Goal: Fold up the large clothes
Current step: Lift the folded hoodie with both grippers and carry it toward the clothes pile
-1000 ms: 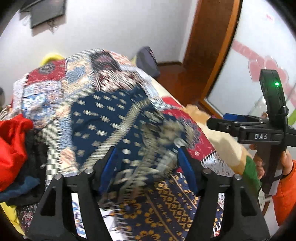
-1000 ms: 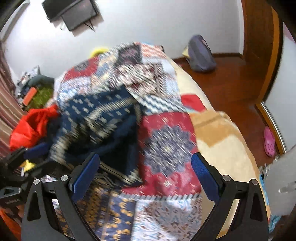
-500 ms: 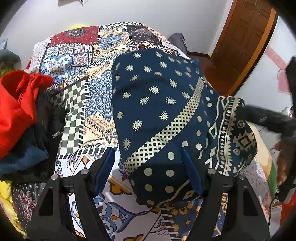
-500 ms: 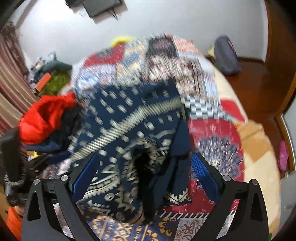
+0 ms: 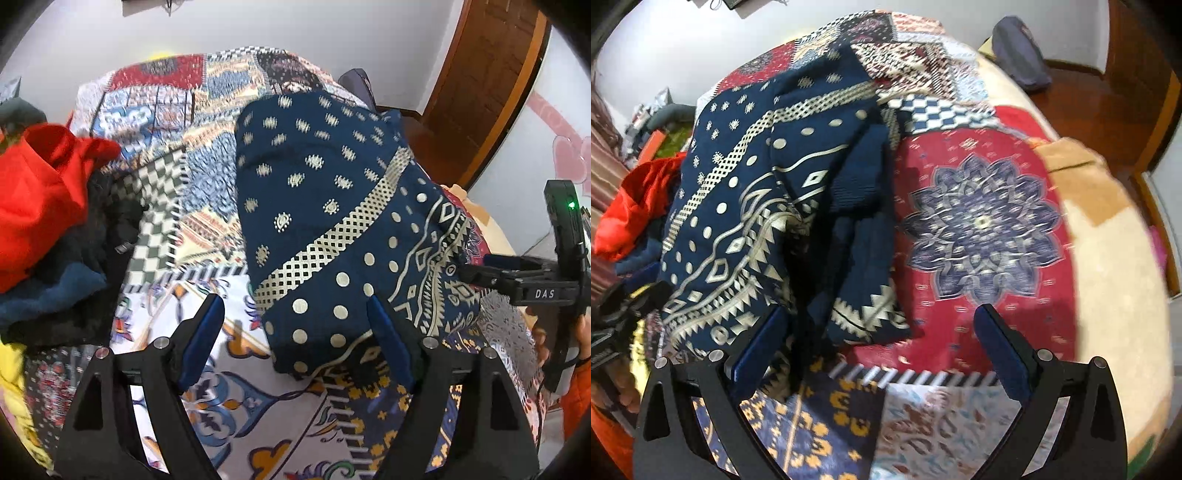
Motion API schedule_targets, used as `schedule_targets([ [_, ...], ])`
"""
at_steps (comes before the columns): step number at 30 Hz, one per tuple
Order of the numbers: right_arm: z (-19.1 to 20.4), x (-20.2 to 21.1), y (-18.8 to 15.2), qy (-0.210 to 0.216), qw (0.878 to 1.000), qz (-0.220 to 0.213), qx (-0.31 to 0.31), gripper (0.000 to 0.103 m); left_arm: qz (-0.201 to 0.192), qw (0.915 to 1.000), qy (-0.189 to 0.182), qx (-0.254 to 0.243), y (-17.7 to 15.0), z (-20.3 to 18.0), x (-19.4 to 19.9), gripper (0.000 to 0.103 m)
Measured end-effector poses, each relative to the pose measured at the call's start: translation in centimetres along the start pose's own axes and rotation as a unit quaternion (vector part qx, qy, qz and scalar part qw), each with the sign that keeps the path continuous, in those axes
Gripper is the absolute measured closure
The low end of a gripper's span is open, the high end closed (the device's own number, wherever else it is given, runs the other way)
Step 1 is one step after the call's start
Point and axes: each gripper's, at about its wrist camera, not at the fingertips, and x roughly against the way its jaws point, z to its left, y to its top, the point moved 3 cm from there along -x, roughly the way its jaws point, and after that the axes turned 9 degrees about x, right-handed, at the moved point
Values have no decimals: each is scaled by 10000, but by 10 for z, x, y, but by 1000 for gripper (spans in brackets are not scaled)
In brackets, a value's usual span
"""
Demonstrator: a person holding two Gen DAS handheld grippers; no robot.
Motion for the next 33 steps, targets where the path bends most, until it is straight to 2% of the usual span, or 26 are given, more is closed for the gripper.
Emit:
schedule_targets([
  [2,3,12,4,-112,9998,-115,119,3,-103,9998,148,-115,5,0,9,24],
  [7,9,47,24,94,9980,-610,123,2,-444,9981,412,-67,28,10,28,24],
  [12,22,54,50,259,9946,-979,221,2,-566,9979,287,152,54,20,32,23],
  [18,15,17,69,621,9934,-950,-132,2,-157,9985,-267,460,69,23,0,23],
  [22,-2,-23,70,1008,9912,-611,-598,2,292,9938,-718,798,67,28,-34,23],
  [27,-10,-55,69,1636,9823,-198,-895,2,625,9789,-1422,1325,66,36,-64,18],
  [29,-11,-62,70,1916,9768,-144,-945,1,719,9732,-1619,1465,68,38,-73,16],
  [33,-8,-67,80,2172,9722,-126,-863,0,987,9591,-2016,1725,71,40,-91,15],
])
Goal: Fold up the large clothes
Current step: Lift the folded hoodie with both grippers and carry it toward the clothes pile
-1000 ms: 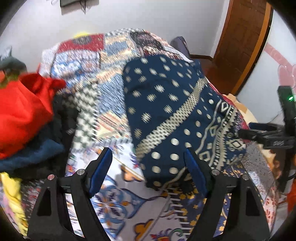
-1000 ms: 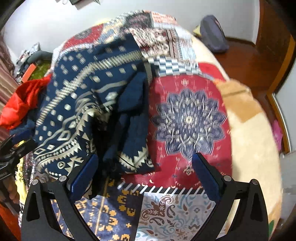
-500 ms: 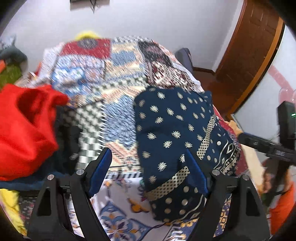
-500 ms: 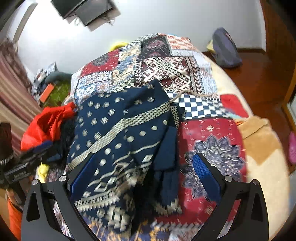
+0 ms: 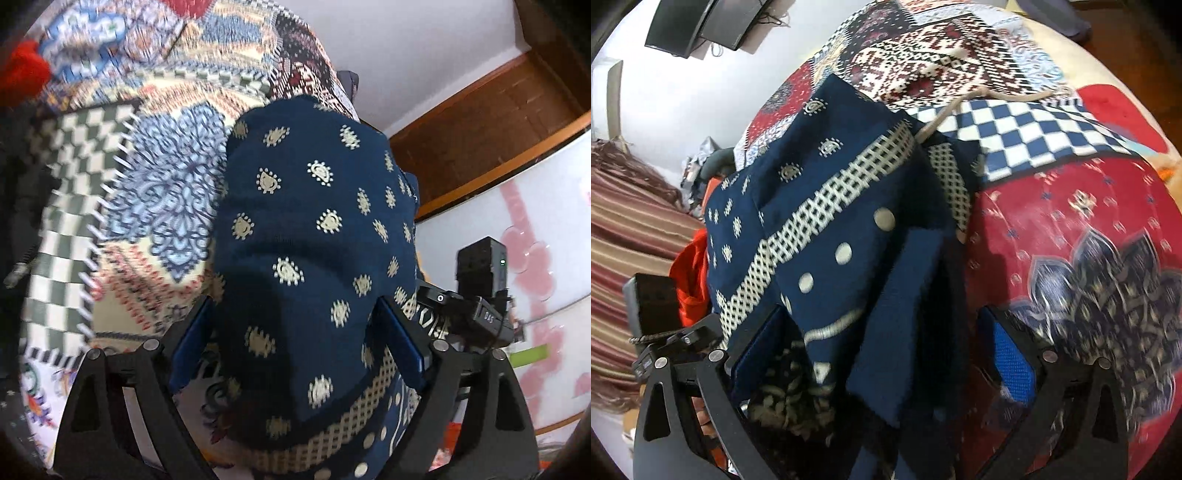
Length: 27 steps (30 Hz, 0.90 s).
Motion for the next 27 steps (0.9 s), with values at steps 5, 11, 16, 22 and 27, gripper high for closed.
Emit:
schedule_targets([
  [5,6,-3,6,307,9995,76,3,17,77,9993,-280,223,6,3,-10,16],
  [11,18,10,3,336,9994,62,-108,60,-66,9998,-195,77,-1,-8,-2,42],
  [16,42,28,0,125,9999,26,39,71,-115,9998,-138,-113,-8,-31,22,54],
  [22,93,63,1,14,9985,-219,495,72,-567,9970,-187,-501,-13,-61,92,54],
  [27,153,84,12,61,9944,-491,936,72,-1020,9919,-207,-727,-9,-72,162,54],
])
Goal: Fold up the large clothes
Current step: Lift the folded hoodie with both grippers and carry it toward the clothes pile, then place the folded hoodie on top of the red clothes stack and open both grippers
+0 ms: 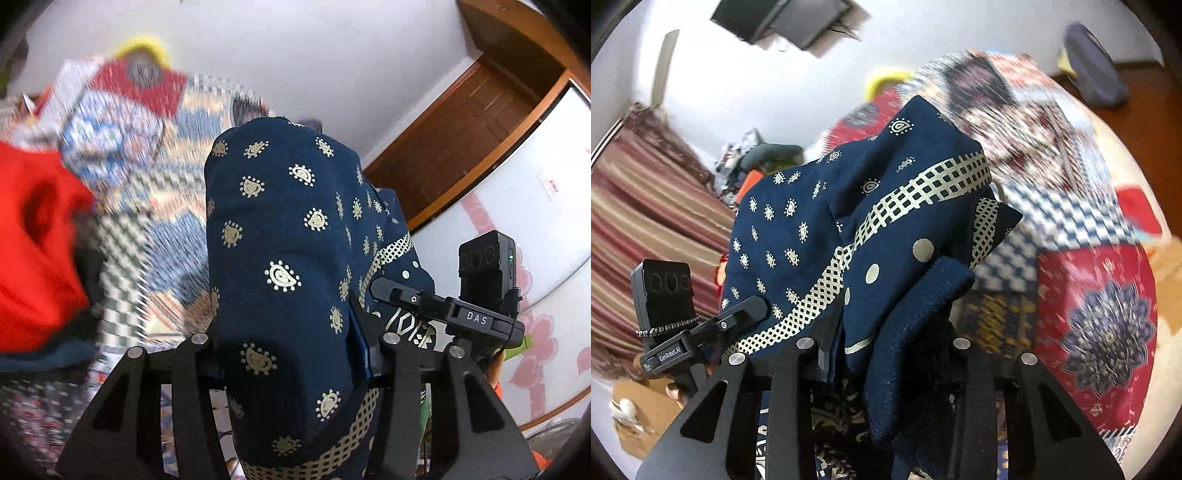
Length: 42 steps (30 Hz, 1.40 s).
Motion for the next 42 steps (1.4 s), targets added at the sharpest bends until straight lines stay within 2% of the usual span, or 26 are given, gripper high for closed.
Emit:
schedule_targets([
  [8,98,-19,42,250,9969,-265,695,72,-795,9966,191,-127,39,25,110,54],
  [12,142,-49,59,440,9939,-272,975,72,-1074,9935,373,-116,56,48,147,54],
  [16,170,-83,69,588,9918,-221,1115,72,-1267,9899,633,-29,73,84,176,54],
  [21,190,-142,83,753,9904,-22,1159,72,-1284,9875,887,230,92,136,188,54],
  [29,198,-235,84,686,9915,527,970,72,-906,9832,1273,947,109,240,169,53],
  [32,188,-271,74,540,9918,854,783,68,-770,9804,1284,1278,109,276,157,46],
  [33,184,-280,71,531,9914,958,718,64,-768,9799,1231,1367,109,285,155,37],
  [34,181,-285,69,540,9911,1014,679,61,-782,9796,1226,1389,108,291,153,28],
  [36,182,-281,69,521,9909,1025,702,53,-775,9794,1231,1400,108,297,152,22],
  [39,185,-262,70,271,9905,1065,832,48,-773,9780,1393,1346,106,288,156,22],
  [42,194,-242,69,-181,9884,1040,1089,44,-924,9720,1903,1024,101,264,168,22],
])
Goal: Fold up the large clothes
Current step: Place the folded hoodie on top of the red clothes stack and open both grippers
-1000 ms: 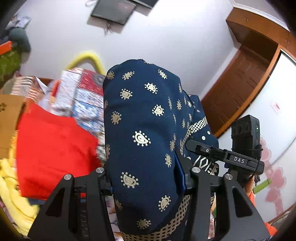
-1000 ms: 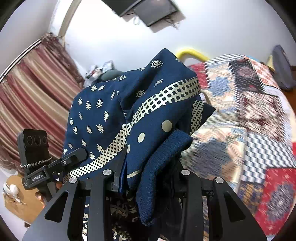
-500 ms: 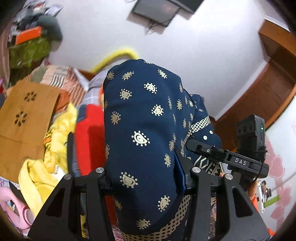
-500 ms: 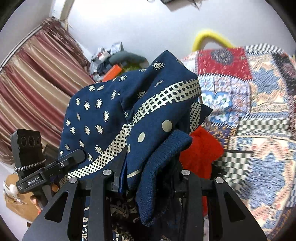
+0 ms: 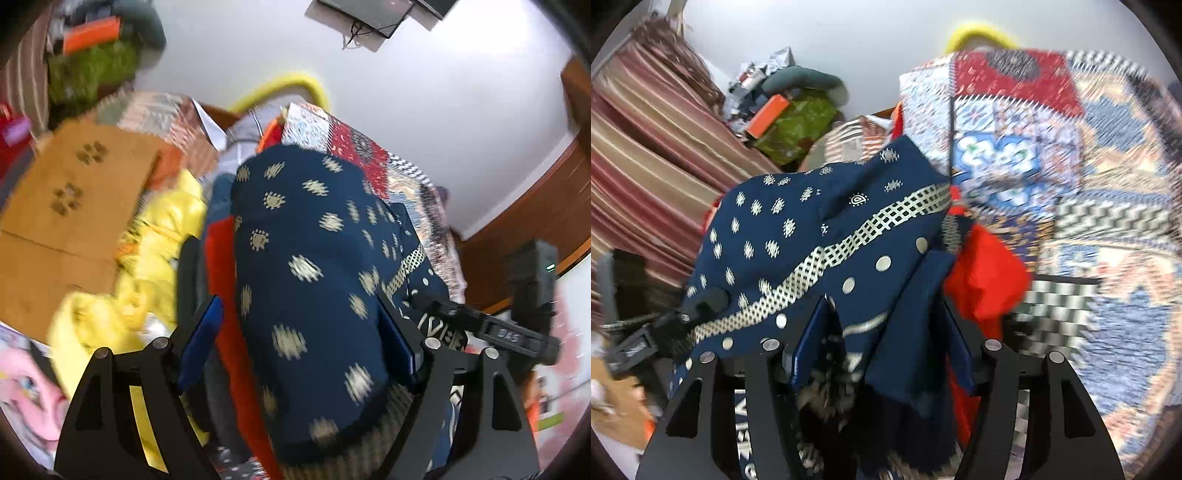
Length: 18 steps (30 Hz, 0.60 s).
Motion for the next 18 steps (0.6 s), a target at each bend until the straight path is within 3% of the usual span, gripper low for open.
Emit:
schedule_targets([
  [6,22,37,-19,-288,9969,-378,632,20,-373,9962,382,-695,-31,-30,40,14],
  [11,30,22,-43,-416,9947,-118,937,19,-643,9899,885,-905,-56,-33,52,9],
  [18,5,17,-75,-439,9981,69,421,19,-559,9911,1014,-652,-66,-17,58,8],
])
